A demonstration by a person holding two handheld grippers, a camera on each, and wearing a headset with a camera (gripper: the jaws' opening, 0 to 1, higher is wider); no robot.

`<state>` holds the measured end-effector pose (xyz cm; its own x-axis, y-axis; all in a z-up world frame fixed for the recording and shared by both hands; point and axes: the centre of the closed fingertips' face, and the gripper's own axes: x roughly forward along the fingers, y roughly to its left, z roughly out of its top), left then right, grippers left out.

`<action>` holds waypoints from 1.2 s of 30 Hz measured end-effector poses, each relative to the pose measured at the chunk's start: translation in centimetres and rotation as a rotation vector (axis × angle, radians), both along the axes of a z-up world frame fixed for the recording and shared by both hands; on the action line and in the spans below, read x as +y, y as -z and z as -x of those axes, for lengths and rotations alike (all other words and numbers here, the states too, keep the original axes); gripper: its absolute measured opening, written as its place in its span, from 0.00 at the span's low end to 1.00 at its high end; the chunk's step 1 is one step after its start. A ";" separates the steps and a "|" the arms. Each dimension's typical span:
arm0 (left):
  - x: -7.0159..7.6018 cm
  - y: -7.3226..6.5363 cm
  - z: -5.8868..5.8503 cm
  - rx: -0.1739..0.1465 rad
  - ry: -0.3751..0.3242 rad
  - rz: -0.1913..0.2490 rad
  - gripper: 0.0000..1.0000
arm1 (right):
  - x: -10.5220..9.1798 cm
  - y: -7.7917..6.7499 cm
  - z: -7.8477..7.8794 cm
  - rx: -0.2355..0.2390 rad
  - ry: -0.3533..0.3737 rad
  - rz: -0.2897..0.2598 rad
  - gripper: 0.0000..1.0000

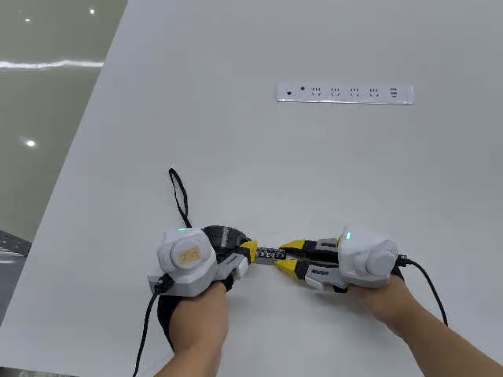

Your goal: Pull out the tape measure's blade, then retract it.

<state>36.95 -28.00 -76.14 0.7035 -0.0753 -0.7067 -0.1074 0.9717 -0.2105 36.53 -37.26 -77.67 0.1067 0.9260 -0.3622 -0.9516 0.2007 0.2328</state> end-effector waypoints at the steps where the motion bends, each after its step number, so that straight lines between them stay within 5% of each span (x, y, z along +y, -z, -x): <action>1: 0.0 0.0 0.0 0.000 0.000 0.000 0.63 | 0.0 0.0 0.0 0.000 -0.002 0.000 0.13; 36: 0.1 -0.1 0.1 -0.002 -0.008 0.029 0.63 | 3.2 -0.1 0.0 -0.031 -0.055 0.010 0.11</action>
